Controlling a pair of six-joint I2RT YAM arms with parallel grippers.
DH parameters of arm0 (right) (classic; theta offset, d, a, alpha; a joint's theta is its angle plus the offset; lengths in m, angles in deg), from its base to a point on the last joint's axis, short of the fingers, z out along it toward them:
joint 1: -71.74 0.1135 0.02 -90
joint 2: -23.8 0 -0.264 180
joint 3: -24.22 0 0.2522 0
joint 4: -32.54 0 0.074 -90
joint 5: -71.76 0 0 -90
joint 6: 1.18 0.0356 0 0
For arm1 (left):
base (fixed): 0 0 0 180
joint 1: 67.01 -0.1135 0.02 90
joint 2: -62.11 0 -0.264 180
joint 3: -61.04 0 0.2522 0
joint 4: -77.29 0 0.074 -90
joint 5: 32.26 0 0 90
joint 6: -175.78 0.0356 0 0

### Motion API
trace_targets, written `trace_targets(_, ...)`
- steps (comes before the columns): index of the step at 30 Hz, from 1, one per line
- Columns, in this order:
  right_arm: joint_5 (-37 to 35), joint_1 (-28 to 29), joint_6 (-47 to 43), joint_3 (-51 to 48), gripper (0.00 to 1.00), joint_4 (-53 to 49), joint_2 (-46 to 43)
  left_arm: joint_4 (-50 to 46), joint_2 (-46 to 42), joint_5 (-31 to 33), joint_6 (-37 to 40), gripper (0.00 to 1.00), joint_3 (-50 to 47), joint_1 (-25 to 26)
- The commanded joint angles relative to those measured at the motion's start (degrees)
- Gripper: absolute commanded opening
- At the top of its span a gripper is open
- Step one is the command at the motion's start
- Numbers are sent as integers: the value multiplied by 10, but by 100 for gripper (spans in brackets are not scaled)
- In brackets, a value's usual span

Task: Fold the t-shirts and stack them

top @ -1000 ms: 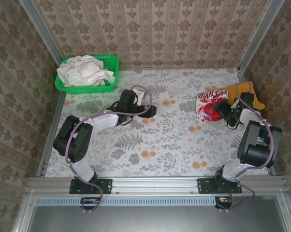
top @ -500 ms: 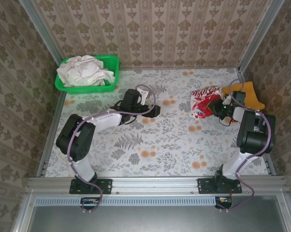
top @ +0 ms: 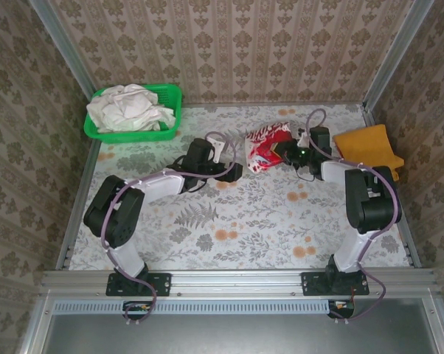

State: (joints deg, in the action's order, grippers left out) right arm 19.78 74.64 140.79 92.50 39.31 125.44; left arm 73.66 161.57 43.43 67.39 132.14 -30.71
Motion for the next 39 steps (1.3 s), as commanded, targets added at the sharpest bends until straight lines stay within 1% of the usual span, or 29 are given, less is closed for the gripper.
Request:
trace_targets(1, -11, -6, 35, -3, 0, 73, -59, 11, -21, 4, -3, 100, -11, -3)
trace_targets(4, -36, -11, 38, -41, 0, 59, -72, 18, -15, 1, -6, 100, -11, -3)
trace_targets(9, -42, -44, 89, -138, 0, 97, -68, 21, -8, -5, -11, 100, -5, -3)
trace_targets(13, -61, -60, 88, -199, 0, 75, -92, 20, -4, -8, -12, 100, -1, -2)
trace_targets(17, -102, -65, 90, -255, 0, 30, -144, 17, 0, -10, -13, 100, 3, 0)
trace_targets(19, -109, -65, 88, -272, 12, 1, -167, 17, 4, -11, -13, 100, 6, 2)
trace_targets(20, -115, -65, 88, -280, 21, -14, -181, 17, 6, -12, -14, 100, 9, 3)
trace_targets(22, -130, -65, 82, -296, 44, -41, -213, 16, 11, -15, -15, 100, 17, 7)
trace_targets(24, -150, -65, 75, -307, 61, -81, -263, 14, 17, -18, -15, 100, 27, 11)
trace_targets(25, -163, -65, 68, -312, 68, -105, -288, 13, 19, -19, -14, 100, 33, 14)
trace_targets(26, -183, -64, 57, -314, 76, -142, -320, 9, 23, -20, -15, 100, 41, 17)
trace_targets(28, -227, -65, 21, -313, 84, -223, -382, -2, 34, -25, -16, 100, 64, 23)
trace_targets(29, -248, -67, -2, -310, 86, -259, -411, -7, 41, -29, -18, 100, 77, 26)
trace_targets(30, -258, -75, -32, -305, 89, -286, -433, -9, 51, -34, -19, 100, 91, 29)
trace_targets(31, -251, -86, -54, -301, 90, -297, -442, -8, 59, -38, -21, 100, 103, 31)
trace_targets(33, -193, -126, -89, -284, 94, -303, -434, -10, 84, -47, -23, 100, 134, 39)
trace_targets(35, -137, -156, -106, -266, 95, -289, -400, -28, 116, -64, -23, 100, 175, 45)
trace_targets(38, -83, -170, -128, -232, 96, -265, -329, -69, 169, -80, -32, 99, 246, 54)
trace_targets(39, -61, -172, -129, -223, 97, -245, -301, -79, 186, -83, -36, 96, 267, 56)
